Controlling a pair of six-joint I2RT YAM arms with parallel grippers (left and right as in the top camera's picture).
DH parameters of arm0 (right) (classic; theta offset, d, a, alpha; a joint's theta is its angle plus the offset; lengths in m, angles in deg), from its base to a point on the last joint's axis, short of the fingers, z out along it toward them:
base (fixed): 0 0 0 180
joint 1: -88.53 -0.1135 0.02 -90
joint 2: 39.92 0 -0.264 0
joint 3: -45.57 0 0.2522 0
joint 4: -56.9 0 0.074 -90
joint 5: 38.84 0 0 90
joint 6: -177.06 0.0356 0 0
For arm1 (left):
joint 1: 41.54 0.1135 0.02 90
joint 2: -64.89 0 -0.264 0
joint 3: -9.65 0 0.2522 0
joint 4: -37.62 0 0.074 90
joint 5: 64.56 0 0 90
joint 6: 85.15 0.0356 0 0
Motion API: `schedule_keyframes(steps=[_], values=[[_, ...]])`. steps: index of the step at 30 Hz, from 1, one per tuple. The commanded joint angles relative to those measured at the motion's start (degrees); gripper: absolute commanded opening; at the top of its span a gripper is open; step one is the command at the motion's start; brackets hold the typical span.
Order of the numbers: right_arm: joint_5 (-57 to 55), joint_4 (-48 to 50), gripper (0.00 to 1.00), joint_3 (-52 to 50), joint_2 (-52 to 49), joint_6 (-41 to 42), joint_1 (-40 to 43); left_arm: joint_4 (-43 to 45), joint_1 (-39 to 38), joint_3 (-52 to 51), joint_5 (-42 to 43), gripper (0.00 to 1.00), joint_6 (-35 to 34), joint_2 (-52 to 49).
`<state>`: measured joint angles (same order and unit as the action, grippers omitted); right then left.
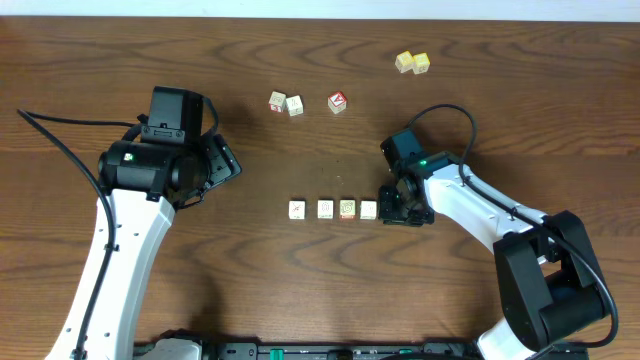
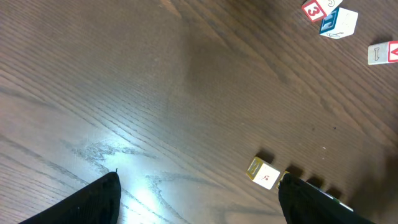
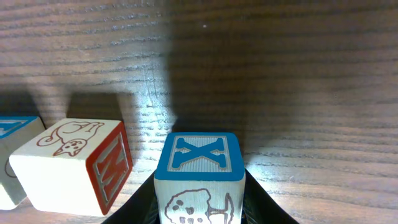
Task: Lift 5 blocks
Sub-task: 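Set the X block at the row's right end, holding it in place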
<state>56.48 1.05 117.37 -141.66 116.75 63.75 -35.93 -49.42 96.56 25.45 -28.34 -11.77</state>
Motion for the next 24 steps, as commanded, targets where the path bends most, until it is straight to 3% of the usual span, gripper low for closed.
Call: schedule_keyframes(steps=[1,24], values=[[-0.5,0.3,0.28,-0.1,-0.2,-0.4,-0.5,-0.2,0.2,0.1,-0.7,0.81,0.1,0.0],[0.1,1.3,0.29,-0.1,-0.2,-1.1,-0.5,-0.2,0.2,0.1,-0.7,0.81,0.1,0.0]])
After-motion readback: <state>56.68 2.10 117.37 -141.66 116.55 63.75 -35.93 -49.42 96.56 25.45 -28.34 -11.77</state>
